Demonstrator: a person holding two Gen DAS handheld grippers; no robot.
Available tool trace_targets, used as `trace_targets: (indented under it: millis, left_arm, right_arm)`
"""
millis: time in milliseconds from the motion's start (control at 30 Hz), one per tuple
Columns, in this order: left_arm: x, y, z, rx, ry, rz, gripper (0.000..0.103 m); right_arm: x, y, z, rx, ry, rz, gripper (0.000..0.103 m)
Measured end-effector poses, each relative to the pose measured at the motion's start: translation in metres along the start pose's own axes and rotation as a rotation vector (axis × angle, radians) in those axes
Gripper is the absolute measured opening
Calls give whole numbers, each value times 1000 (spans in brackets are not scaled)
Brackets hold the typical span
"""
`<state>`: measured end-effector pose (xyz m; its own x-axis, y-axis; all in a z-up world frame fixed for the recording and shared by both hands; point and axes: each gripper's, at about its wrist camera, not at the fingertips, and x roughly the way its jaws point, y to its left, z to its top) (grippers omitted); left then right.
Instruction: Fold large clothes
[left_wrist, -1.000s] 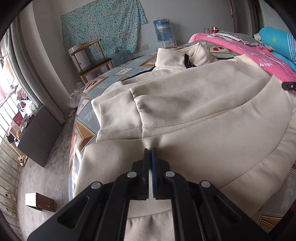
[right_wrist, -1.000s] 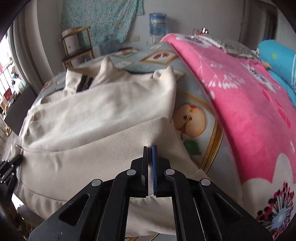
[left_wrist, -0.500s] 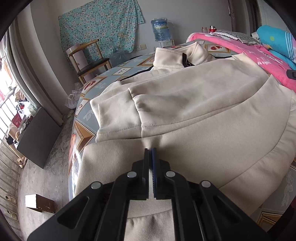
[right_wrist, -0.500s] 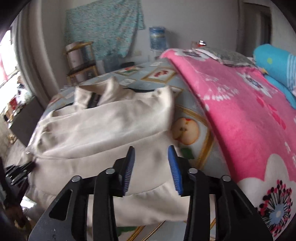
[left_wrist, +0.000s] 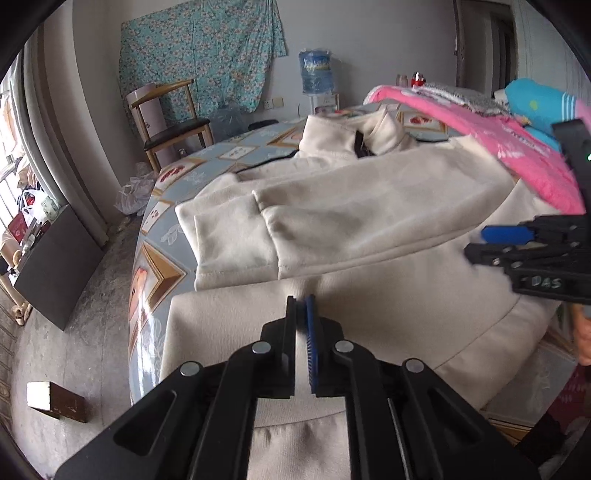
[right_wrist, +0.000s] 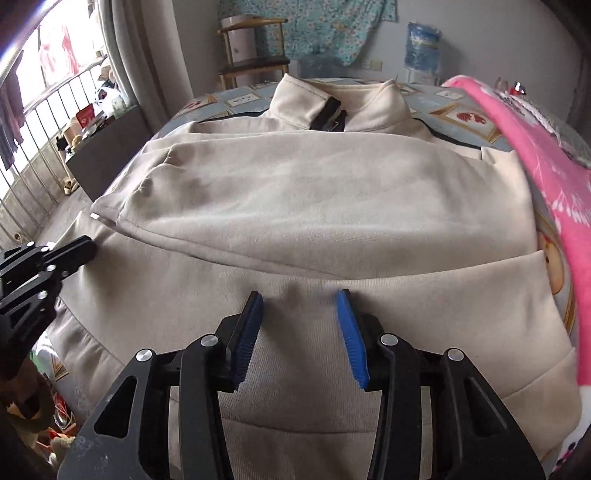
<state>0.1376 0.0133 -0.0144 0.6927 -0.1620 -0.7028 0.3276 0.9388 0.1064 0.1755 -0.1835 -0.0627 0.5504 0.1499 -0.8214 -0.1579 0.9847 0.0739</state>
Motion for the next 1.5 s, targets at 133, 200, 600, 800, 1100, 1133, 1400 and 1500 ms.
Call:
trace_targets:
  millis: [133,200,600,800,1100,1133,1400,1500]
  left_arm:
    - [-15,-19,14,-21,-33,-179,7]
    - [-7,-36,13,-21,14,-278,7]
    - [29,-67,-1,25,131,-250,8]
    - [28,-66,-2,23,124,-254,8]
    - [27,-65,-2,30,126,-255,8]
    - [27,-65,-2,28,125,-256,8]
    - [27,-64,-3,33,127,-259,8]
    - [26,-64,-3,30,127,-262,8]
  right_arm:
    - [-1,-1,-2,16,-17,-8,41]
    - [-2,-1,-2,21,-19,-6,41]
    - [-90,-38,-47,72,-93,-32,42]
    - [-73,-78,-88,183,-11,-95,39]
    - [-91,-104,-85,229,-29,-216,38]
    - [-85,-113,-92,250,-12,-210,37]
    - [-102,-111,-83,248,-81,-205,39]
    - [-84,-128,-88,305,-46,-214,39]
